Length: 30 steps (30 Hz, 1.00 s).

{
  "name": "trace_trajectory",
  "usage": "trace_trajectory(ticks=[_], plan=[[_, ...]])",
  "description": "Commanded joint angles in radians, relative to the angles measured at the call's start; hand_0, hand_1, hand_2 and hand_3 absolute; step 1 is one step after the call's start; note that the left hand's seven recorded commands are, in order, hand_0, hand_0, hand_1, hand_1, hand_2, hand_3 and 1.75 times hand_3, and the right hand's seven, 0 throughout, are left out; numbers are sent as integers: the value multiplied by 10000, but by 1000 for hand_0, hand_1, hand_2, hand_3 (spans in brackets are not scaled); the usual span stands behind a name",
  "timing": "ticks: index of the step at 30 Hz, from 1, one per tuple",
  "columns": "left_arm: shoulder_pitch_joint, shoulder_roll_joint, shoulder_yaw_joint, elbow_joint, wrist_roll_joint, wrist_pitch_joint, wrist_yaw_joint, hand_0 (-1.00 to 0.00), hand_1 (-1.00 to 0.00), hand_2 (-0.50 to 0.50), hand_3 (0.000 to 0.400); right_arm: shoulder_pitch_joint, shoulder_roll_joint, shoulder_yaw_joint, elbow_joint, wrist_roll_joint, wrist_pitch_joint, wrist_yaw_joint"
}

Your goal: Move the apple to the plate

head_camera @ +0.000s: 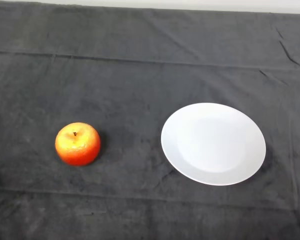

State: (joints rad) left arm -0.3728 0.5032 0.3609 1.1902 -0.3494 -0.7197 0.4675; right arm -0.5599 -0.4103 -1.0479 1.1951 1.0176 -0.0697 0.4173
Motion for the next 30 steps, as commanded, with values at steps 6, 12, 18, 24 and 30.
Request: trace_trajectory(ticks=[6, 12, 18, 24, 30], plan=[[-454, -112, 201, 397, 442, -284, 108, 0, 0, 0, 0, 31, -192, -157, -62, 118, -71, 94], [-693, -37, 65, 390, 787, -305, 333, 0, 0, 0, 0, 31, -193, -158, -62, 118, -71, 95], [-964, -44, -198, 350, 1284, -421, 684, 0, 0, 0, 0, 31, -193, -158, -60, 118, -71, 95], [-1127, -11, -428, 311, 1721, -540, 873, 0, 0, 0, 0, 30, -194, -159, -59, 118, -72, 96], [-1151, 346, -608, -321, 1966, -86, 685, 0, 0, 0, 0, 30, -193, -159, -60, 117, -71, 96]])
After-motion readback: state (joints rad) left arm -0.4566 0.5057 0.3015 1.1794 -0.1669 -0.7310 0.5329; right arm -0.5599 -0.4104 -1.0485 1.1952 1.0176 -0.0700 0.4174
